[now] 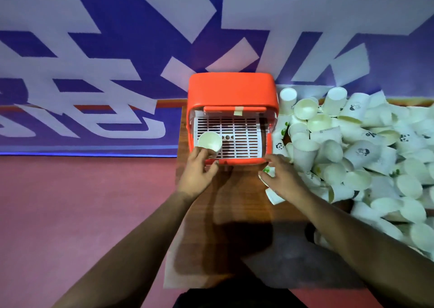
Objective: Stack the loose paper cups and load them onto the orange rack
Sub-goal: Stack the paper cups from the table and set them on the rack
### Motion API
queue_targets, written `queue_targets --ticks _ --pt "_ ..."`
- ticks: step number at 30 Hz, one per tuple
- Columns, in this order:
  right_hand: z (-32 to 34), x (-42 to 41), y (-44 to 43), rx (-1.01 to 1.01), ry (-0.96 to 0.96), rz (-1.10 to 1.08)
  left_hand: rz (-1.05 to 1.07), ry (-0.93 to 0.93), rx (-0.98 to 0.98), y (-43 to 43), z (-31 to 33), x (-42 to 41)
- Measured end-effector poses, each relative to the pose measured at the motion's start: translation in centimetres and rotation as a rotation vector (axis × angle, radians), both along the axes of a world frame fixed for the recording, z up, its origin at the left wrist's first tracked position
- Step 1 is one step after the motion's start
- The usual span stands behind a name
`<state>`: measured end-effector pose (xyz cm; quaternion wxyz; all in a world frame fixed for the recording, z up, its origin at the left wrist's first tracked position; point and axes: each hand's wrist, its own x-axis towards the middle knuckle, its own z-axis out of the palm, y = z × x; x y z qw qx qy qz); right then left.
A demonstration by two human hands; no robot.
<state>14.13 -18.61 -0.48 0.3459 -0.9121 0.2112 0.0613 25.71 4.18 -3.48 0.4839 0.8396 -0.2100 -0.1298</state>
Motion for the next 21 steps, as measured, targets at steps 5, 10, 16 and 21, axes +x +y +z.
queue_targets --ticks 5,10,16,21 --pt "0.2 -8.0 -6.3 -0.117 0.051 -0.103 -0.160 0.100 0.053 -5.2 -1.1 -5.0" --pt "-0.3 -13.7 -9.4 -0.149 0.079 -0.069 -0.283 0.165 0.227 -11.5 -1.9 -9.3" --pt "-2.2 -19.4 -11.1 -0.160 0.281 0.166 -0.354 0.074 0.434 -16.4 -3.5 -12.8" --pt "-4.7 -21.8 -11.5 -0.343 0.290 0.306 -0.304 -0.054 0.533 -18.9 -4.0 -13.1"
